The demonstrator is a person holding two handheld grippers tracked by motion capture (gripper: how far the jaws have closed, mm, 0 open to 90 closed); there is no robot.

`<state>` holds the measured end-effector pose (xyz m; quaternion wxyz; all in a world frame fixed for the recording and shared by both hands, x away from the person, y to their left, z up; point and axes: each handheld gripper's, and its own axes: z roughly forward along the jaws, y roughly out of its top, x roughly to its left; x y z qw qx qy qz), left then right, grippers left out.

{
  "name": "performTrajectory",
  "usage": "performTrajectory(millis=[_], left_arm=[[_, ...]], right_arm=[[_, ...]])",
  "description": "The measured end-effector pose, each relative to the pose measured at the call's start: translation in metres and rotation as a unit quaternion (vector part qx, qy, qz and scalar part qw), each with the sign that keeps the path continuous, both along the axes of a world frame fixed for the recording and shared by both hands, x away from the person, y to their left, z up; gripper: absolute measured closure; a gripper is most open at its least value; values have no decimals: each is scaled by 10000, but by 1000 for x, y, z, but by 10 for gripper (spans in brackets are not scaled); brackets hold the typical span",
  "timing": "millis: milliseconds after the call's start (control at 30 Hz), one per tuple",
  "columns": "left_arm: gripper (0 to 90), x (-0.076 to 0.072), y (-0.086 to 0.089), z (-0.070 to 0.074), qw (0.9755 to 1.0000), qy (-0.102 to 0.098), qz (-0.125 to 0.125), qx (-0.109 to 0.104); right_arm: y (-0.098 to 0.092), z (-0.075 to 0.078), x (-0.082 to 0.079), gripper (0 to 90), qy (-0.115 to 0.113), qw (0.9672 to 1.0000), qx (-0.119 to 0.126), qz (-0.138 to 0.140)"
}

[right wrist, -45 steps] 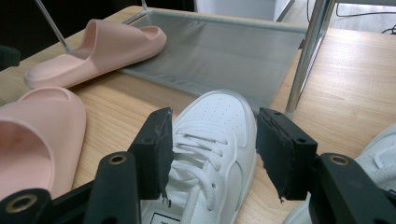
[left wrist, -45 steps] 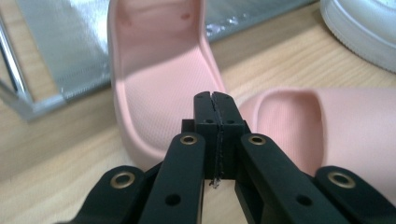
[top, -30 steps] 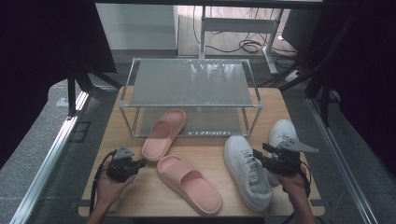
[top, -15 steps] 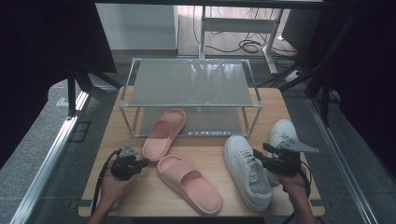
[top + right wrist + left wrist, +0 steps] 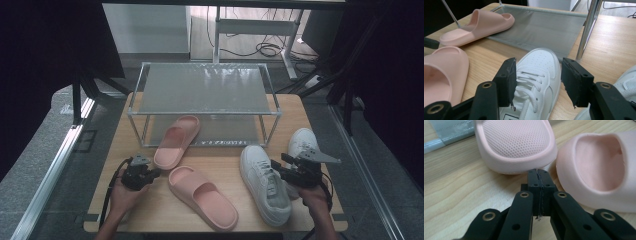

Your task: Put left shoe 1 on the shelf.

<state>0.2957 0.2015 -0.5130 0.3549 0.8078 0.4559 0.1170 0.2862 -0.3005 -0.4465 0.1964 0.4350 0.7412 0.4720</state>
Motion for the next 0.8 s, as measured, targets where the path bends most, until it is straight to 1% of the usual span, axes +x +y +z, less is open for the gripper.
performTrajectory(millis=[200,433,800], left_arm=[[896,11,-5,-1,10000,4,9,-14],[895,25,-10,-1,10000,25,-48,46],[892,42,-12,0,10000,40,-20,69]], right_arm=[[-1,0,0,470,-18,10000,6,-11],[-2,1,0,469,-19,10000,7,-15],[-2,0,0,469,-24,10000,0,-24]])
